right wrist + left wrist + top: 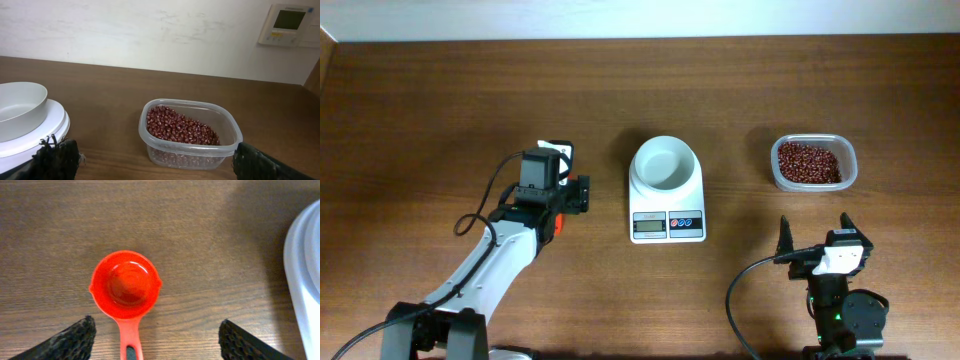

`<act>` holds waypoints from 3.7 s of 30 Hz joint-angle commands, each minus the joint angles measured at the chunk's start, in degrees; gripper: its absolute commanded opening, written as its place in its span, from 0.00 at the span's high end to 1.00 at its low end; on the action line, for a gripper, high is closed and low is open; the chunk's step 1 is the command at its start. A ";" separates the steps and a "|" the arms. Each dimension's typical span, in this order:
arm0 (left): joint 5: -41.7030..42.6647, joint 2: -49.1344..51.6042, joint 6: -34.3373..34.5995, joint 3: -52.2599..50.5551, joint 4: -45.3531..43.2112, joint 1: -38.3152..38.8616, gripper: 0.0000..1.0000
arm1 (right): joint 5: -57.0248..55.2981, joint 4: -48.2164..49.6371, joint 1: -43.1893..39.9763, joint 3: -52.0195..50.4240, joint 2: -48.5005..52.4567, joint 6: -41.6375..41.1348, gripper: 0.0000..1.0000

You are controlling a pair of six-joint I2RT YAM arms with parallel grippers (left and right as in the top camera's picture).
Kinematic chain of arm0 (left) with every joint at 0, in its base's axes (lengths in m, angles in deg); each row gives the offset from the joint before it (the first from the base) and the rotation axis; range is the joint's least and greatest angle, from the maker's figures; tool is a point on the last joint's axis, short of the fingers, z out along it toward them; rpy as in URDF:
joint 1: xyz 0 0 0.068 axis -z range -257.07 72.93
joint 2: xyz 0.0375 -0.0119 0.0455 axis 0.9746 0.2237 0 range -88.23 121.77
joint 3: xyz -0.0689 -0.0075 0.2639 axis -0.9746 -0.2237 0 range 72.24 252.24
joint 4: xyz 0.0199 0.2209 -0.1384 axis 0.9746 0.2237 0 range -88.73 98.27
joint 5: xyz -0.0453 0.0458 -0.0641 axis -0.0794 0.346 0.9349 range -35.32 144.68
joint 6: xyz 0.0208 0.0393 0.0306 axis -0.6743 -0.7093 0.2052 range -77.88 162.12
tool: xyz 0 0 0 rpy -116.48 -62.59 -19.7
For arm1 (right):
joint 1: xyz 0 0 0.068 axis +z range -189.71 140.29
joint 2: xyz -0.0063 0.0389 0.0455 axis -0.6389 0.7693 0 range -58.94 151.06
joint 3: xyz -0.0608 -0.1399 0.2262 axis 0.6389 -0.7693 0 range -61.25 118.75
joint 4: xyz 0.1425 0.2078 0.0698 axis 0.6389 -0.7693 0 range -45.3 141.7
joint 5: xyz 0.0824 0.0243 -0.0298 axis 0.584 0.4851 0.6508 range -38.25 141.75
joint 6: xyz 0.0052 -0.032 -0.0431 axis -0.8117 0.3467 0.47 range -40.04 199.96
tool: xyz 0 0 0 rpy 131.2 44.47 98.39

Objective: Scoop item into bowl and weigh 50g on scale
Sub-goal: 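Move the left gripper forward over the red scoop, then lower the left gripper and grasp the red scoop's handle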

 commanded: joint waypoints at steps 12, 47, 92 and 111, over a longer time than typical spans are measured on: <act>-2.08 0.79 5.49 1.05 3.91 -0.37 0.35 | 0.35 -0.28 -0.42 -0.28 -0.33 -0.24 0.01; -1.66 11.02 8.46 1.03 2.62 -0.37 0.53 | 0.35 -0.28 -0.42 -0.28 -0.33 -0.24 0.01; -1.66 10.16 12.57 28.59 35.71 -0.37 1.00 | 0.35 -0.28 -0.42 -0.28 -0.33 -0.24 0.01; -1.55 25.73 12.94 28.59 22.73 -4.96 1.00 | 0.35 -0.28 -0.42 -0.28 -0.33 -0.24 0.01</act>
